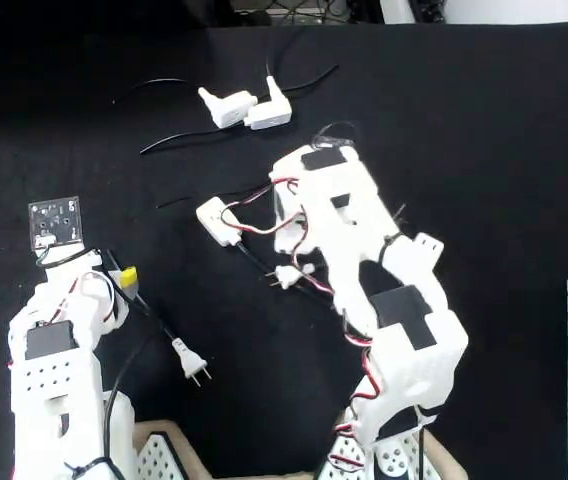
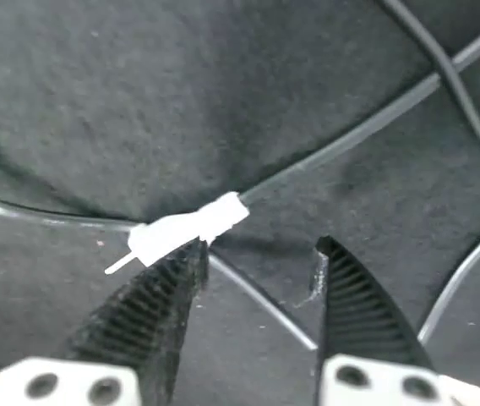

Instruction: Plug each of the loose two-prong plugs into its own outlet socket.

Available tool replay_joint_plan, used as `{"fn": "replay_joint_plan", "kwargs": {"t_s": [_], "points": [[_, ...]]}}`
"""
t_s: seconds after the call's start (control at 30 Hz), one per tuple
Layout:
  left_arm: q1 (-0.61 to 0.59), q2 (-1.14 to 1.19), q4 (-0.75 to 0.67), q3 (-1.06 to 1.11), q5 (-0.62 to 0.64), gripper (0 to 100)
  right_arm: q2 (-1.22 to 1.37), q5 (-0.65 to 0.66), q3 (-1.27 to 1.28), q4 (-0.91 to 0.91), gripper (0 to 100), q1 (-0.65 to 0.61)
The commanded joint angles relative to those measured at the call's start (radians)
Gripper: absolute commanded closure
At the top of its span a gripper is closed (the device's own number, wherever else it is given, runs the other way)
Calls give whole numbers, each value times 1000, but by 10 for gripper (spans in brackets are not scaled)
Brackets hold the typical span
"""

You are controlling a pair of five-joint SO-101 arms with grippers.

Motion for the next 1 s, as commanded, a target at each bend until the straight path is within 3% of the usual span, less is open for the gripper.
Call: {"fn": "replay_joint_plan", "kwargs": {"t_s": [0.0,0.27,0.43,0.8,0.97], "points": [[-5,-12,-20,-5,5,733,10,-60,-8,-34,793,-48],[-7,-12,-20,-5,5,733,147,-89,-18,-61,815,-64],[-5,-12,-20,-5,5,733,139,-80,-36,6,992,-64],[-4,-12,-20,-5,5,733,-137,133,-33,172,987,64],[-4,-12,-20,-5,3,733,-274,157,31,147,984,104]]}}
